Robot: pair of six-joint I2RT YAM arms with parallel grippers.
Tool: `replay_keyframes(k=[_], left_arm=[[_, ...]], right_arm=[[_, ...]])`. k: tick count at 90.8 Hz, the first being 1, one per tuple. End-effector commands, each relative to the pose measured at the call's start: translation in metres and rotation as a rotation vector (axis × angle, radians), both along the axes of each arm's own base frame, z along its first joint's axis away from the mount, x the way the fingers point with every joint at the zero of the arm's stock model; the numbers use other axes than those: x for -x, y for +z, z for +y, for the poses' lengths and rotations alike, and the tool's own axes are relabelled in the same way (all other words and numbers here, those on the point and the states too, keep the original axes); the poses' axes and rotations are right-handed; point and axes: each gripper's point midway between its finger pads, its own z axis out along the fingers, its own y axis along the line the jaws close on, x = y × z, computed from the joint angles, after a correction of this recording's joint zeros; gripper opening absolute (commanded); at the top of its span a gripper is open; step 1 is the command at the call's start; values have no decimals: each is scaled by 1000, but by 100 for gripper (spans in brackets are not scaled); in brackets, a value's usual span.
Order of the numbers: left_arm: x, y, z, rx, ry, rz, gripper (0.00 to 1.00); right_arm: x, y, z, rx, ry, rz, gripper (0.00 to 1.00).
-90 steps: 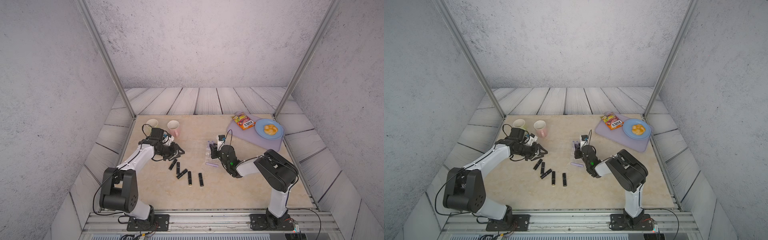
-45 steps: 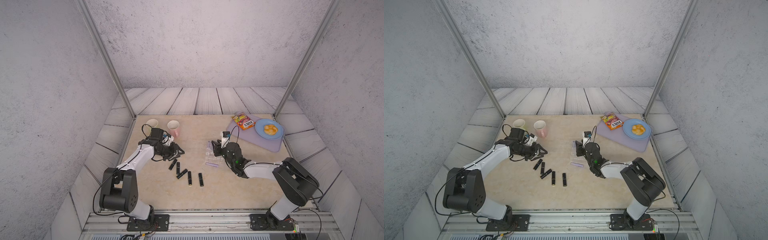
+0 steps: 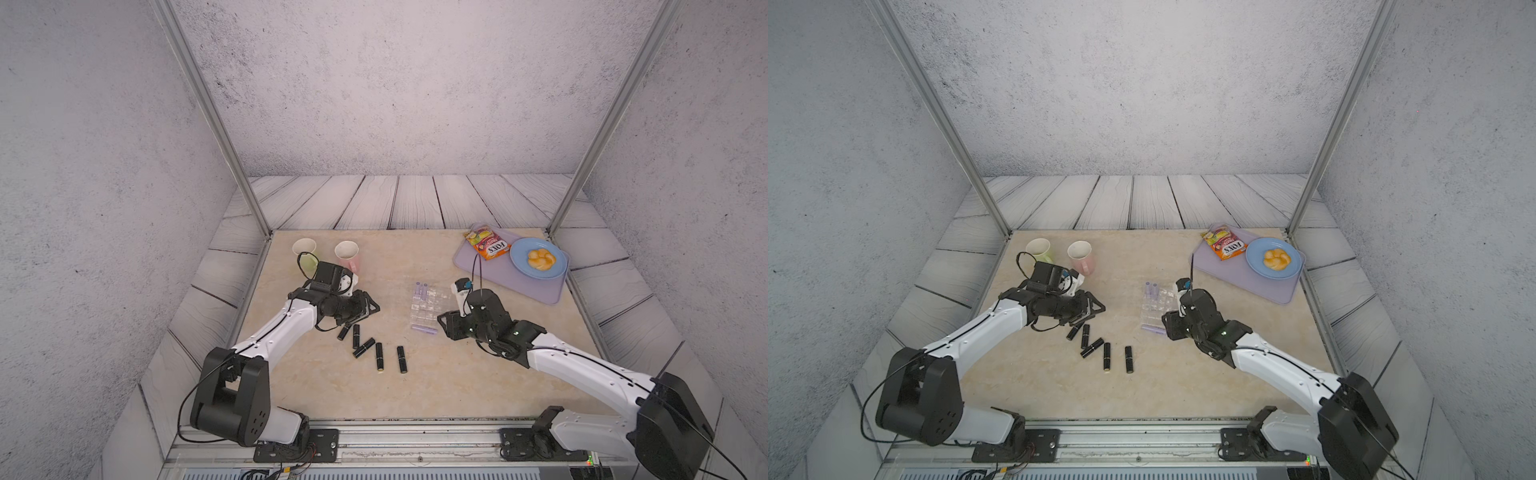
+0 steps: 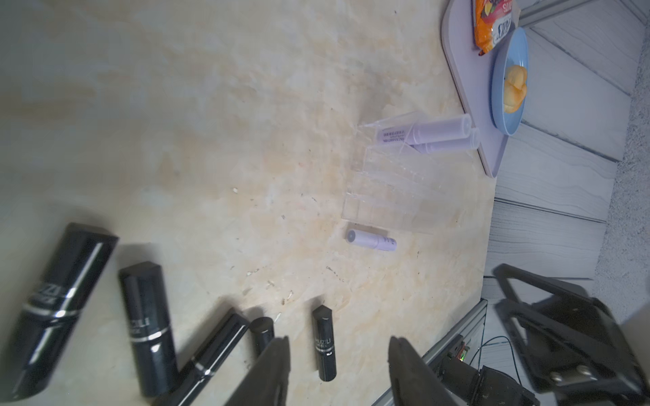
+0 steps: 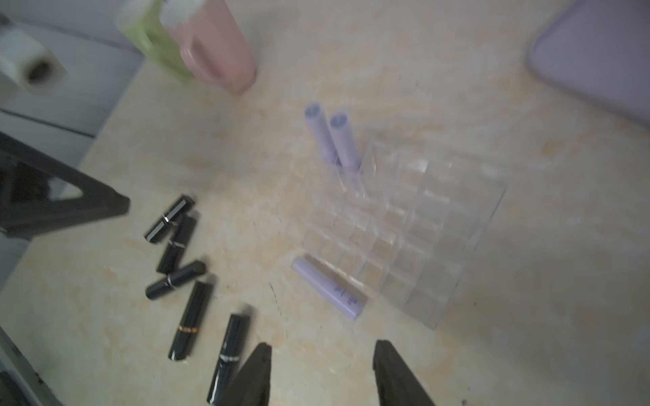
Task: Arrange the lipsticks in the organizer
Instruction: Pick up the lipstick at the center of the board.
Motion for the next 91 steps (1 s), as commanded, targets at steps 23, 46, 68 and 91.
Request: replay_keyframes(k=[23, 46, 68, 91], left_arm=[[-7, -13, 3, -5, 14, -30, 49], [-8, -13, 2, 14, 13, -22, 48], [-8, -15, 1, 25, 14, -19, 48], [-8, -16, 1, 25, 15, -15, 48]], right_arm=[[14, -52, 15, 222, 212, 196, 54], [-2, -68, 24, 281, 240, 198, 54], [-16, -73, 27, 337, 244, 165, 55], [-22, -89, 31, 400, 249, 158, 55]])
